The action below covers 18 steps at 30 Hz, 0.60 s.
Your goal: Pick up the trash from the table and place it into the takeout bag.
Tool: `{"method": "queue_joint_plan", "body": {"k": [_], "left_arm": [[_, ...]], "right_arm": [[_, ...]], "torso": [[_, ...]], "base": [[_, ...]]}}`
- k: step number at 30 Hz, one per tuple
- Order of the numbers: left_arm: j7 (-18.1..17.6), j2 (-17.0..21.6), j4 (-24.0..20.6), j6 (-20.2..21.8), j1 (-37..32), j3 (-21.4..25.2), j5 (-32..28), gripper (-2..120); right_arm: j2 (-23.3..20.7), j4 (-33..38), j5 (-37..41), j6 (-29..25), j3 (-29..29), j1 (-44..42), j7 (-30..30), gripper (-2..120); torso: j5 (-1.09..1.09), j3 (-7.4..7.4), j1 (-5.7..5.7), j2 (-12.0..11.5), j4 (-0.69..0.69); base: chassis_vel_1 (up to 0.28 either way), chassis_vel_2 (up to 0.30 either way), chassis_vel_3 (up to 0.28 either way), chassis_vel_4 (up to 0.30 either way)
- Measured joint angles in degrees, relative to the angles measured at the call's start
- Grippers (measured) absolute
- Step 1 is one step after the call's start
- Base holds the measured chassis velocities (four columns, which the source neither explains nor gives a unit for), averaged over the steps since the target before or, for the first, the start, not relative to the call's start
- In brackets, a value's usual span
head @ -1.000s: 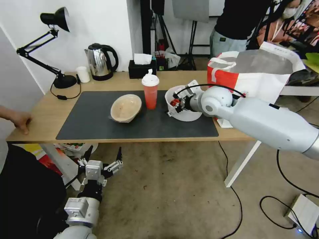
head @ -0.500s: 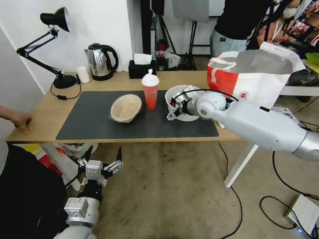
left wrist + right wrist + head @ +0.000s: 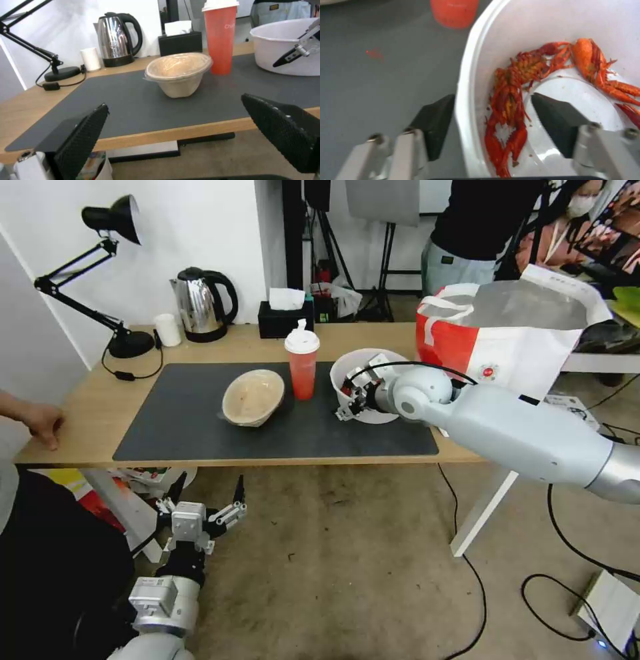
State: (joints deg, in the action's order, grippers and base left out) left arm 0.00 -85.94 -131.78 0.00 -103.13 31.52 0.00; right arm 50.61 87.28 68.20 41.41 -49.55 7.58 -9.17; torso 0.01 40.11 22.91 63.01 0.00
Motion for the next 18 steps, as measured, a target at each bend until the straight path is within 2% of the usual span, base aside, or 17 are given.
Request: {"method": "queue_joint_plan", "body": {"k": [1,2,3,4,8,9,11,14,15,18], "left_arm": [[0.0,0.0,0.0,0.0,0.0,0.0,0.0,100],[0.0,0.0,0.0,0.0,0.0,0.0,0.0,100],[0.0,0.0,0.0,0.0,0.0,0.0,0.0,100],[0.0,0.0,0.0,0.0,0.0,0.0,0.0,100],[0.0,0.0,0.0,0.0,0.0,0.0,0.0,100],[0.0,0.0,0.0,0.0,0.0,0.0,0.0,100],[0.0,0.0,0.0,0.0,0.0,0.0,0.0,100],[0.0,0.0,0.0,0.0,0.0,0.0,0.0,100],[0.0,0.0,0.0,0.0,0.0,0.0,0.0,100],[0.0,0.0,0.0,0.0,0.0,0.0,0.0,100]], "right_arm": [[-0.07,0.05,0.06,0.01,-0.03,0.08,-0.05,59],[-0.37,0.25,0.22,0.05,-0.08,0.22,-0.24,51],[-0.55,0.41,0.29,0.07,-0.09,0.23,-0.39,48],[-0.55,0.41,0.29,0.07,-0.09,0.23,-0.39,48],[-1.11,0.87,0.47,0.12,-0.1,0.07,-0.8,31],[-1.11,0.87,0.47,0.12,-0.1,0.07,-0.8,31],[-1.45,1.28,0.61,0.18,-0.11,0.05,-0.86,19],[-1.58,1.5,0.75,0.19,-0.12,0.15,-0.92,17],[-1.62,1.57,0.82,0.19,-0.12,0.26,-0.99,8],[-1.66,1.69,1.03,0.19,-0.12,0.54,-1.11,0]], "torso": [[0.0,0.0,0.0,0.0,0.0],[-0.01,0.0,0.01,-0.01,0.0],[0.0,0.0,0.0,-0.01,-0.01],[0.0,0.0,0.0,-0.01,-0.01],[0.0,0.01,0.01,-0.01,0.0],[0.0,0.01,0.01,-0.01,0.0],[0.0,0.01,0.01,-0.01,0.0],[0.0,0.0,0.01,-0.01,-0.01],[0.0,0.01,0.01,-0.01,-0.01],[-0.01,0.0,0.0,-0.01,0.0]], "base": [[0.0,0.0,0.0,0.0],[0.0,0.0,0.0,0.0],[0.0,0.0,0.0,0.0],[0.0,0.0,0.0,0.0],[0.0,0.0,0.0,0.0],[0.0,0.0,0.0,0.0],[0.0,0.0,0.0,0.0],[0.0,0.0,0.0,0.0],[0.0,0.0,0.0,0.0],[0.0,0.0,0.0,0.0]]}}
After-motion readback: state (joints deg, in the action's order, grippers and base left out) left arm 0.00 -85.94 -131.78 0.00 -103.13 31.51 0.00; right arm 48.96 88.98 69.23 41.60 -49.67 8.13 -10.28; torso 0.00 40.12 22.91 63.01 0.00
